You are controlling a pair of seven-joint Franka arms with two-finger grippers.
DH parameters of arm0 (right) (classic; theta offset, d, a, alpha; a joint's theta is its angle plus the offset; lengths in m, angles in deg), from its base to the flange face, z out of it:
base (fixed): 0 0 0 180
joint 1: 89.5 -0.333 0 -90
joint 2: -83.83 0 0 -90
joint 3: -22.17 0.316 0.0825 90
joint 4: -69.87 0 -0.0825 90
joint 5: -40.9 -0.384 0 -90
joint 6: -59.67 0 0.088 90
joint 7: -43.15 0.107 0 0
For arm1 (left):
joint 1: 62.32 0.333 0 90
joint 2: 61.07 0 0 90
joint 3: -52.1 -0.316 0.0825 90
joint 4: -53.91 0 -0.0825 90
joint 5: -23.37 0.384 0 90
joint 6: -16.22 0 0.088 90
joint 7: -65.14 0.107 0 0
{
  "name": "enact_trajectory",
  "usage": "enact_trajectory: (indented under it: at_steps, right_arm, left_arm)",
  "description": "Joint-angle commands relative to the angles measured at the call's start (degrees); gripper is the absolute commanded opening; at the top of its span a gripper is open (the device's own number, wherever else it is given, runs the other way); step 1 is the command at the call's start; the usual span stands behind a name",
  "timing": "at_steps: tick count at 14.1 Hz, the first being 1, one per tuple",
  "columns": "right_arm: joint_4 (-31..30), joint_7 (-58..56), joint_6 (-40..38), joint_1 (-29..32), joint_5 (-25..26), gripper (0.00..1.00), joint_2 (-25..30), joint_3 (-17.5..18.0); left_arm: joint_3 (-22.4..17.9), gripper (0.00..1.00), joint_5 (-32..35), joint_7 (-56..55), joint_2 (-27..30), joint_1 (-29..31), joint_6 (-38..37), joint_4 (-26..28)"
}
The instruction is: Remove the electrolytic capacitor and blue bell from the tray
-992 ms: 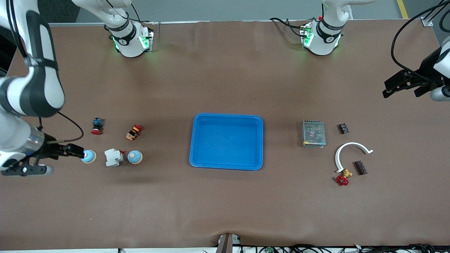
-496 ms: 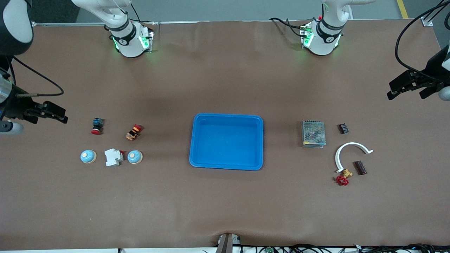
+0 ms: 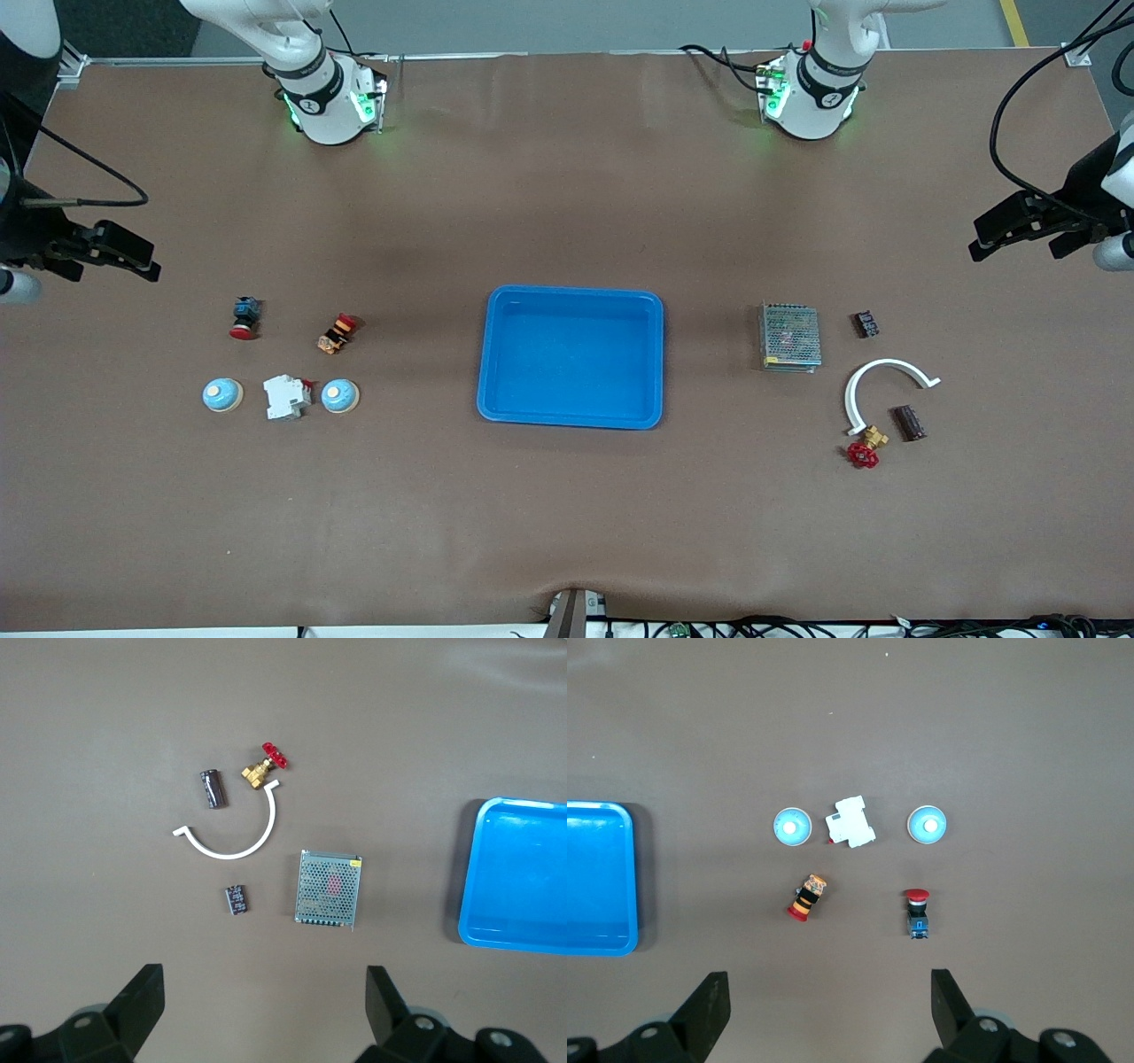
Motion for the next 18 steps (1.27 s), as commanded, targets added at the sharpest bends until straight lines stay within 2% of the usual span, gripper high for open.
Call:
enact_trajectory:
  at_steps: [1, 4, 7, 18]
  right_arm:
    - [-1.7, 1.0, -1.5, 0.4, 1.3, 1.00, 4.2, 0.1]
    - [-1.0, 0.6, -1.5, 1.2, 1.5, 1.00, 4.4, 0.0]
    - [3.2, 0.4, -1.6, 3.3, 1.7, 1.00, 3.7, 0.2]
    - [3.3, 0.9, -1.4, 3.7, 1.5, 1.00, 3.5, 0.2]
  left_arm:
    - [0.1, 1.00, 0.0, 0.7, -0.2, 0.3, -1.0, -1.4]
    - [0.1, 1.00, 0.0, 0.7, -0.1, 0.3, -1.0, -1.4]
    - [0.1, 1.00, 0.0, 0.6, -0.2, 0.3, -1.0, -1.4]
    - [0.1, 1.00, -0.1, 0.2, -0.3, 0.4, -1.0, -1.4]
